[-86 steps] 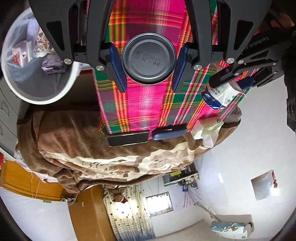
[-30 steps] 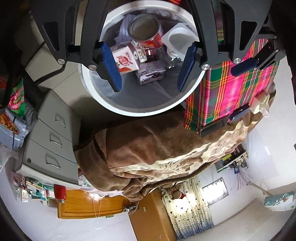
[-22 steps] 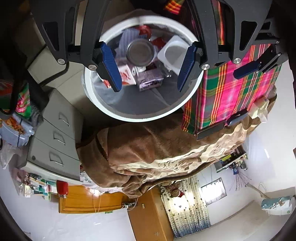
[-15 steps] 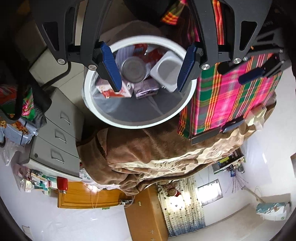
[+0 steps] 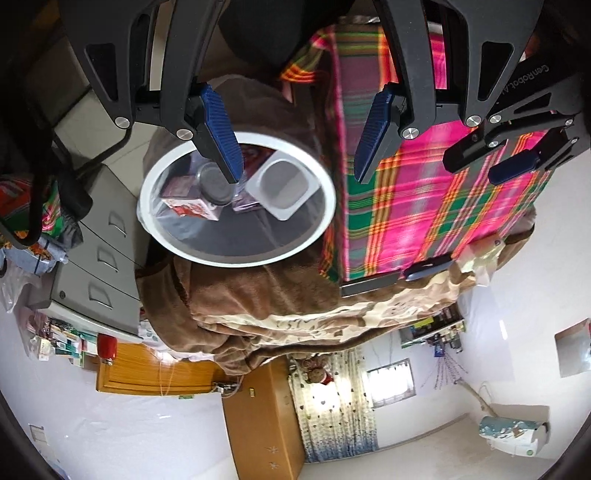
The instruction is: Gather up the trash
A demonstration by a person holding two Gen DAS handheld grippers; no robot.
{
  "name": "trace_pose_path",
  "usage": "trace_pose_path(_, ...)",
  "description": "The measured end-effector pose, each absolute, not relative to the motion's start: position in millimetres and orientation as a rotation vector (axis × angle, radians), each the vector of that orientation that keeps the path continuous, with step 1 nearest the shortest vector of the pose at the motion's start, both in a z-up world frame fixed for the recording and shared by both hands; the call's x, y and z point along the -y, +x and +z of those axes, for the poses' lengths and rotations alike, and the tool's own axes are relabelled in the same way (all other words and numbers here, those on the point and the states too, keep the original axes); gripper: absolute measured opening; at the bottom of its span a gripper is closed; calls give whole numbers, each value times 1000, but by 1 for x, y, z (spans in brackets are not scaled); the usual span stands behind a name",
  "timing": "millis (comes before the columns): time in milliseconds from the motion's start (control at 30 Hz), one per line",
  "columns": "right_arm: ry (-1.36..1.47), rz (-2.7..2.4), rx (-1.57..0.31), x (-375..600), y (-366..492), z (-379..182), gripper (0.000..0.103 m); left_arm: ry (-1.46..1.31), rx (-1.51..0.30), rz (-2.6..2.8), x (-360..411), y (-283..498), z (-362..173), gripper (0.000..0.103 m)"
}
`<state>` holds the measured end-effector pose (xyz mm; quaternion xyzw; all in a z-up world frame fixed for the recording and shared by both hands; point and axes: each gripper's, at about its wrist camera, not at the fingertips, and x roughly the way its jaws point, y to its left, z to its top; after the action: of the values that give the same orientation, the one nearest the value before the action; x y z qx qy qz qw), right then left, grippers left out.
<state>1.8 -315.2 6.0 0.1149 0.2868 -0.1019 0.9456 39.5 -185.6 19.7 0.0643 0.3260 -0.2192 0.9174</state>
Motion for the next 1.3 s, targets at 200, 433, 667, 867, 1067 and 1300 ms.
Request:
trace_pose_path(200,229,-179,-585,299,-2,0,64,109,-663,-389,162,31,16,70)
trace_pose_path(433,233,-174,-586,290,-5,-4,64,96,-657,-368,150,26,13,70)
trace_pose_path(667,233,-192,-573,288,-9,-3,64,108,-645,-368,151,22,13,70)
trace_pose_path(867,238,-197,-575,286,-10,-3,64,110,-644,-364,151,20,13,70)
trace_pose_path(1067,234,-200,-572,285,-10,-1,64,110,-643,-367,151,18,13,70)
trace_pose_path(1300,234,-203,-570,284,-10,0,64,111,-643,-373,151,18,13,70)
